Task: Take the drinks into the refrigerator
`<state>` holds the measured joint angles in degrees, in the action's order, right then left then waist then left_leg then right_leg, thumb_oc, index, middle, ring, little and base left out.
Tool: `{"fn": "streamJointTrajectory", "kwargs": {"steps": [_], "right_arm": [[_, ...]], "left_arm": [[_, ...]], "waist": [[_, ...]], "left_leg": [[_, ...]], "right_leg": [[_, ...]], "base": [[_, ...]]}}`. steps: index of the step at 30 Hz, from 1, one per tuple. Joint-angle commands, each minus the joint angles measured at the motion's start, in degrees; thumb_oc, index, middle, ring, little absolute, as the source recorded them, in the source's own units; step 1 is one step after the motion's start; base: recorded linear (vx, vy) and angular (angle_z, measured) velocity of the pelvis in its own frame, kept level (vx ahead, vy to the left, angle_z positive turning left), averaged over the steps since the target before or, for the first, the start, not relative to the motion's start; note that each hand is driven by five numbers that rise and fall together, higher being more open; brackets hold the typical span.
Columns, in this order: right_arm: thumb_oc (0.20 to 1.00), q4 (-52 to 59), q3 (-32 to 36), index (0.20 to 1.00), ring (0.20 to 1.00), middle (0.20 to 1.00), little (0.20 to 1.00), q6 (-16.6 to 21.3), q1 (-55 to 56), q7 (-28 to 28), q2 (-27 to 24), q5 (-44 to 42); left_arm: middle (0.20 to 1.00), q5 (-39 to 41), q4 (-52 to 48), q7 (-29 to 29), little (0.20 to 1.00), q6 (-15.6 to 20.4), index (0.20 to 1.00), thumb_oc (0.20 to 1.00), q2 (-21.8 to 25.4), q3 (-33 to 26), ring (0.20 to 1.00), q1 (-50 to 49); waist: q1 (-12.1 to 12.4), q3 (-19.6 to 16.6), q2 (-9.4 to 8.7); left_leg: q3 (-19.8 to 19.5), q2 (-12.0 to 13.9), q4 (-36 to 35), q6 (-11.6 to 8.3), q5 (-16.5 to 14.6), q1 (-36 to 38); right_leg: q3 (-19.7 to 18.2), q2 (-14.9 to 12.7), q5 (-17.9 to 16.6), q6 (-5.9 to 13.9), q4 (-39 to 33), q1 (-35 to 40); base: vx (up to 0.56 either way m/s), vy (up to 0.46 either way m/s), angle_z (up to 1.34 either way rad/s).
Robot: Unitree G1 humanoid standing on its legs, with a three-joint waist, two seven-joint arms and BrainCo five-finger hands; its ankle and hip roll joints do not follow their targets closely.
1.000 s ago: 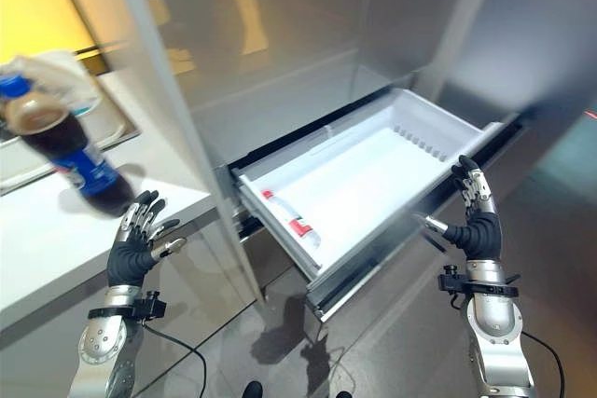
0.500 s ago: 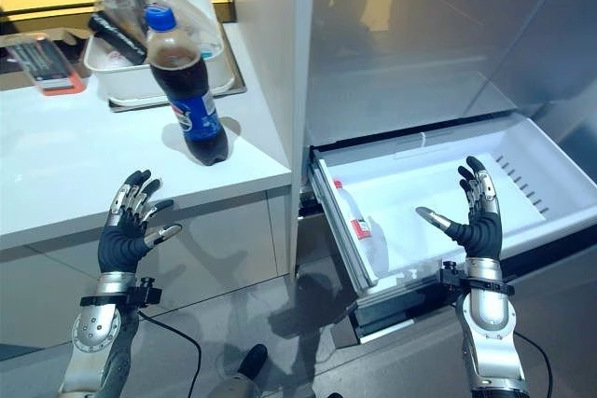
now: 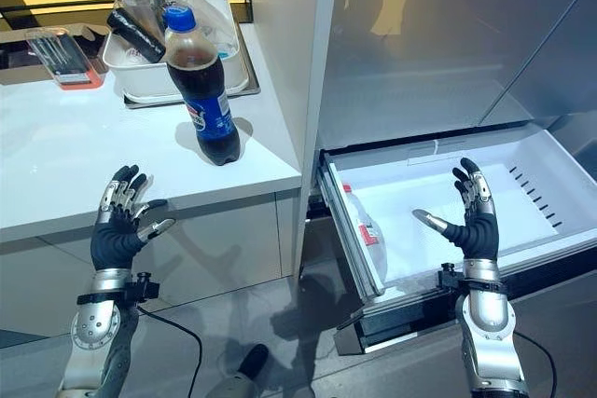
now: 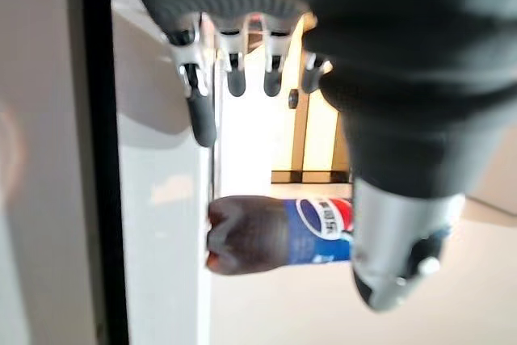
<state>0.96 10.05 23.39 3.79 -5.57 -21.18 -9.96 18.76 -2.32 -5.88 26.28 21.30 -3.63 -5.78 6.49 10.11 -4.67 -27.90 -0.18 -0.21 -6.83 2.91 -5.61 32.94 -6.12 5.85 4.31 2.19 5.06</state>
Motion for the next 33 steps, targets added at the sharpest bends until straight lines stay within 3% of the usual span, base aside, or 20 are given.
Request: {"fn": "streamJointTrajectory", "kwargs": {"steps": [1, 7, 8, 9, 10, 18, 33], "right_arm": [[1.0, 2.52, -0.29, 1.0, 1.0, 1.0, 1.0, 2.59, -1.19, 0.17, -2.26, -1.9], [1.0, 2.76, -1.17, 1.0, 1.0, 1.0, 1.0, 1.9, -2.01, 1.68, -3.08, -2.43], [1.0, 3.6, -1.03, 1.0, 1.0, 1.0, 1.0, 1.81, -2.23, 2.36, -3.3, -2.95], [1.0, 3.65, -1.04, 1.0, 1.0, 1.0, 1.0, 1.78, -2.27, 2.45, -3.34, -3.01], [1.0, 4.64, -0.73, 1.0, 1.0, 1.0, 1.0, 1.76, -2.57, 3.32, -3.84, -3.95], [1.0, 7.76, -0.35, 1.0, 1.0, 1.0, 1.0, 0.74, -4.93, 5.95, -6.71, -6.45], [1.0, 9.94, 0.15, 1.0, 1.0, 1.0, 1.0, -0.83, -5.32, 8.88, -9.1, -8.31]], "left_arm": [[1.0, -3.12, -2.3, -1.78, 1.0, 2.52, 1.0, 1.0, 1.45, -1.75, 1.0, 4.63], [1.0, -4.96, 0.12, -3.62, 1.0, 1.8, 1.0, 1.0, 2.47, -2.91, 1.0, 5.74], [1.0, -4.9, 0.53, -3.77, 1.0, 1.79, 1.0, 1.0, 2.7, -3.28, 1.0, 6.4], [1.0, -4.91, 0.6, -3.81, 1.0, 1.78, 1.0, 1.0, 2.66, -3.34, 1.0, 6.47], [1.0, -5.89, 1.16, -4.49, 1.0, 1.74, 1.0, 1.0, 3.51, -3.83, 1.0, 7.23], [1.0, -8.03, 1.83, -7.92, 1.0, 1.15, 1.0, 1.0, 6.46, -7.8, 1.0, 9.74], [1.0, -10.95, 8.97, -13.6, 1.0, -0.2, 1.0, 1.0, 13.48, -15.5, 1.0, 11.24]], "waist": [[-0.97, -2.61, 0.78], [-2.26, -3.2, 0.98], [-2.44, -3.17, 1.26], [-2.74, -3.48, 1.04], [-2.99, -3.48, 1.29], [-4.27, -4.5, 1.11], [-5.5, -5.98, 1.87]], "left_leg": [[2.95, -0.6, -3.5, 2.23, -1.57, 1.93], [5.81, -0.16, -3.19, 3.11, -2.74, 3.31], [6.21, -0.5, -2.88, 3.49, -1.73, 2.99], [6.47, -0.11, -3.29, 3.34, -2.77, 3.52], [6.9, -0.34, -3.04, 3.64, -1.91, 3.33], [10.06, 0.31, -3.35, 4.39, -2.9, 5.08], [11.69, 0.22, -4.22, 4.5, -2.82, 6.4]], "right_leg": [[-0.52, 1.93, 7.25, -3.45, 7.76, -1.31], [-4.09, 1.9, 6.0, -3.07, 6.59, -1.32], [-3.76, 1.53, 4.3, -2.92, 6.03, -1.68], [-4.59, 1.93, 5.52, -2.86, 5.93, -1.29], [-4.58, 1.59, 4.0, -2.8, 5.54, -1.66], [-8.38, 1.78, 2.69, -2.39, 4.07, -1.51], [-10.4, 2.12, 1.33, -2.15, 1.2, -0.15]], "base": [[0.0, 0.046, -0.21], [0.0, 0.051, -0.37], [0.01, 0.022, -0.23], [-0.06, 0.106, -0.28], [0.02, 0.029, -0.2], [0.01, 0.031, -0.27], [0.01, 0.014, -0.11]]}}
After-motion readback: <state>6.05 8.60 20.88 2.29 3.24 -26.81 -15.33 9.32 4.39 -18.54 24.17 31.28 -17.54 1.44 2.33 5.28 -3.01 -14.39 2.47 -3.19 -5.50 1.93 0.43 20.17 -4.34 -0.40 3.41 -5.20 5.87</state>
